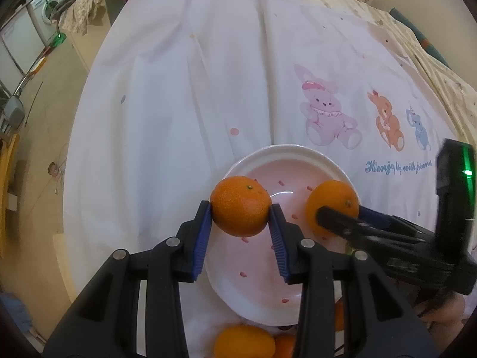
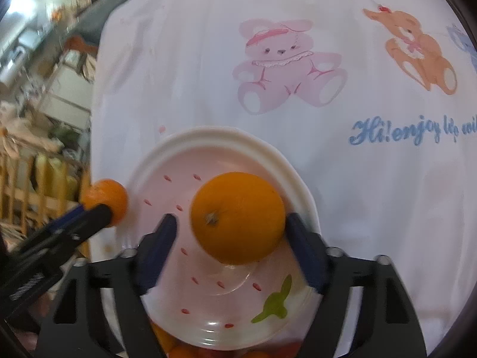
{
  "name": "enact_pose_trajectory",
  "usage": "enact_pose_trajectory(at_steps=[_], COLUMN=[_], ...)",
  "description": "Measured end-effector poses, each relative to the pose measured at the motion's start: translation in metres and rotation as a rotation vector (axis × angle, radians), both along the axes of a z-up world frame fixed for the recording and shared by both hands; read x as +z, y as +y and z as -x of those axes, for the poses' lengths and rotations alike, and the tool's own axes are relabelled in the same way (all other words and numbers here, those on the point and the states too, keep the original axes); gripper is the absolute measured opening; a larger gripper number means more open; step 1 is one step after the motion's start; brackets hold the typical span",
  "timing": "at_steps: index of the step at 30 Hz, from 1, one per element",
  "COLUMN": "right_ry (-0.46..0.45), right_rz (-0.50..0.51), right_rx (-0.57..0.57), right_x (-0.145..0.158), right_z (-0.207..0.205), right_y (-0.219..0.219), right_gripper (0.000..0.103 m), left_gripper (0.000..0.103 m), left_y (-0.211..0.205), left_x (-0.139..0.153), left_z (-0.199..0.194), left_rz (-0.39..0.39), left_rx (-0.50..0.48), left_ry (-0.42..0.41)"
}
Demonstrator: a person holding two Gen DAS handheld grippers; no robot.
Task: Organize fruits
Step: 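Carry both fruits over the pink plate while the right gripper releases the orange onto it, then lower the tangerine onto the plate and open the left gripper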
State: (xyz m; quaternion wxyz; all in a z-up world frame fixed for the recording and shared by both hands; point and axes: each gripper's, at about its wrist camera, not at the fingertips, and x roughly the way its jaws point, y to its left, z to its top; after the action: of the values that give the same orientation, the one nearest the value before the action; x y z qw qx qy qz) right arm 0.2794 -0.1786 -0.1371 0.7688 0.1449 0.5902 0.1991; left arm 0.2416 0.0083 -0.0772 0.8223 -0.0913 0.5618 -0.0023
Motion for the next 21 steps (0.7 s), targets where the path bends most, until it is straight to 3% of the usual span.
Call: enact_pose_trajectory(at_steps=[9,18,21], right_ry=[-0.050,-0.008,-0.012], right_rz=[-0.041,-0.071,-0.068], right_rx=[-0.093,-0.142,-0.148], right_x=[0.026,0.023,0.024], right_z=[0.006,0.016,0.017], right_y=[-0.047,-0.075,-0.080], right_gripper=[0.088,0.088,0.088], left_gripper=[0.035,0.035,0.036], left_y=[-0.015,-0.037,-0.043], left_x=[-0.007,-0.019,-0.029], left_z=[-0.004,-0.016,-0.022], left_rz=[0.013,0.027,-0.009], left_rx=[-0.016,-0.048,-0.049], left_ry=[0.007,-0.004,0.016])
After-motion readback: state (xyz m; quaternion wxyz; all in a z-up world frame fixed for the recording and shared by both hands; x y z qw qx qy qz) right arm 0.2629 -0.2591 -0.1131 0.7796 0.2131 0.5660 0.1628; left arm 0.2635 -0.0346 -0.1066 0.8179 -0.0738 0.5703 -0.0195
